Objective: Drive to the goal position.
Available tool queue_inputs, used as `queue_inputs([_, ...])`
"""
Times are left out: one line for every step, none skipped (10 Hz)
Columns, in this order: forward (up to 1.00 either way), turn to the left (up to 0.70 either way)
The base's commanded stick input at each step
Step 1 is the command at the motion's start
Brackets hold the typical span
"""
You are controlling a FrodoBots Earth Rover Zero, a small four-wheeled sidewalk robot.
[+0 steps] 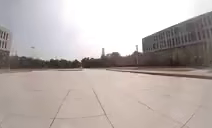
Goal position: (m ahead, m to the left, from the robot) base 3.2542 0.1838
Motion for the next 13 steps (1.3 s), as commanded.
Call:
queue_inputs([0.7,0.0])
queue_inputs([0.7,0.0])
queue_inputs([0.7,0.0])
queue_inputs([0.7,0.0])
queue_inputs([0.7,0.0])
queue_inputs([0.7,0.0])
queue_inputs([0.7,0.0])
queue_inputs([0.7,0.0])
queue_inputs([0.7,0.0])
queue_inputs([0.7,0.0])
queue_inputs([0.7,0.0])
queue_inputs([0.7,0.0])
queue_inputs([0.7,0.0])
